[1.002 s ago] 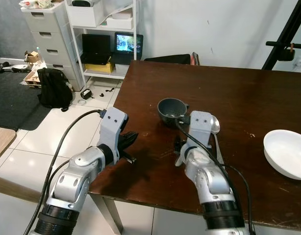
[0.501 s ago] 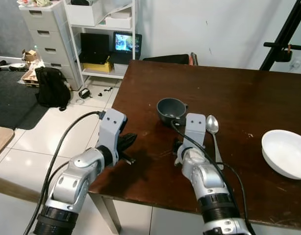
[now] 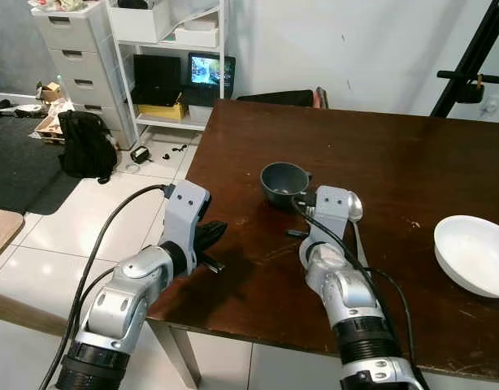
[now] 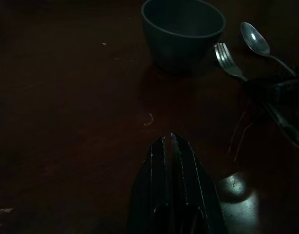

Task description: Setting the table

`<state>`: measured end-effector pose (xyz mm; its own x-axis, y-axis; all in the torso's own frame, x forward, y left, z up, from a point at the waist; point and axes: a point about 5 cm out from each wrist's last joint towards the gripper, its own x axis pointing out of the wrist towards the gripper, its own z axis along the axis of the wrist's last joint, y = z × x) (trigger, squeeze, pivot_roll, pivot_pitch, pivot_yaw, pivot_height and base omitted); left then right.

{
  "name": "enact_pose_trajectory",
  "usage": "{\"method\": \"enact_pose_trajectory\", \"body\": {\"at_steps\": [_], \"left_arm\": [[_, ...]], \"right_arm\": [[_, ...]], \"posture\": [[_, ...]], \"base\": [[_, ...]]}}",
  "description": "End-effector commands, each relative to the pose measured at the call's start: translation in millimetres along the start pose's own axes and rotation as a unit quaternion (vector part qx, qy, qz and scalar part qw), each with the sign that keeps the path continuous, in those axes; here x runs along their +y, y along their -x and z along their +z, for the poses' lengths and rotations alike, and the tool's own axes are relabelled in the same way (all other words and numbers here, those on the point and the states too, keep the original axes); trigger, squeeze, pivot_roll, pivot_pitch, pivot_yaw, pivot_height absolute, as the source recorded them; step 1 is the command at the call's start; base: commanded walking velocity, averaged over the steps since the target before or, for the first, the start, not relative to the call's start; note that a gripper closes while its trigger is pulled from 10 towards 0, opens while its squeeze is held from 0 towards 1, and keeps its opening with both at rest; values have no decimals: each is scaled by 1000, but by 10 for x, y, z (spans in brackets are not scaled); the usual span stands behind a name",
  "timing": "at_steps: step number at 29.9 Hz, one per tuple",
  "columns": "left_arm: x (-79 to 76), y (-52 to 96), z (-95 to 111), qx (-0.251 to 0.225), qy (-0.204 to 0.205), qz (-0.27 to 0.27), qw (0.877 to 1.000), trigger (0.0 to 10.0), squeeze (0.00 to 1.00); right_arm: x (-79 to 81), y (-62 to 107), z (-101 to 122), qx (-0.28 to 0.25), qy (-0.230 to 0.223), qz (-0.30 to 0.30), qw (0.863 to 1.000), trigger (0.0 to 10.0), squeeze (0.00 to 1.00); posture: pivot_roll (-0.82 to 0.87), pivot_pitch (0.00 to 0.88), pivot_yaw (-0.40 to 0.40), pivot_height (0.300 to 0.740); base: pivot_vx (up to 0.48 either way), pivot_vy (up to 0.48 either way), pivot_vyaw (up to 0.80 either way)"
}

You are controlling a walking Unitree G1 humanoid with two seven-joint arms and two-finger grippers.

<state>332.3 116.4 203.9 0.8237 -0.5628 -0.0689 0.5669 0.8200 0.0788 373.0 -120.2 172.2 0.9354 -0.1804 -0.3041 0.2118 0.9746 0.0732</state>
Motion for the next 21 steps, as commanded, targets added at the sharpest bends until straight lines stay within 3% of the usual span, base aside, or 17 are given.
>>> {"method": "enact_pose_trajectory", "body": {"at_steps": [1,2,3,10,18,19,20,21], "left_arm": [[2,31,-20,5,-1,2,1000,10000,0],[1,30,-20,5,-1,2,1000,10000,0],[2,29,-20,5,0,2,1000,10000,0],[3,26,-16,4,0,2,1000,10000,0],[10,27,-11,4,-1,2,1000,10000,0],[11,27,-10,3,-1,2,1000,10000,0],[11,26,-9,3,-1,2,1000,10000,0],[10,25,-9,3,-1,2,1000,10000,0]], "right_arm": [[-69,-32,-224,49,-1,-10,999,1020,0],[-75,-34,-222,49,1,-11,999,1020,0],[-76,-36,-220,48,3,-10,999,10000,0],[-84,-47,-195,42,9,-9,999,10000,0],[17,-22,-237,44,13,13,999,10000,0],[17,-22,-240,44,14,14,999,10000,141],[17,-22,-242,45,14,14,999,10000,1000],[11,-22,-238,43,13,13,999,10000,1000]], "posture": [[-44,202,72,740],[-44,202,72,740],[-44,201,72,740],[-43,200,72,740],[-38,188,76,740],[-38,188,76,740],[-39,186,77,740],[-39,185,78,740]], "base": [[0,0,0],[0,0,0],[0,0,0],[0,0,0],[0,0,0],[0,0,0],[0,0,0],[0,0,0]]}}
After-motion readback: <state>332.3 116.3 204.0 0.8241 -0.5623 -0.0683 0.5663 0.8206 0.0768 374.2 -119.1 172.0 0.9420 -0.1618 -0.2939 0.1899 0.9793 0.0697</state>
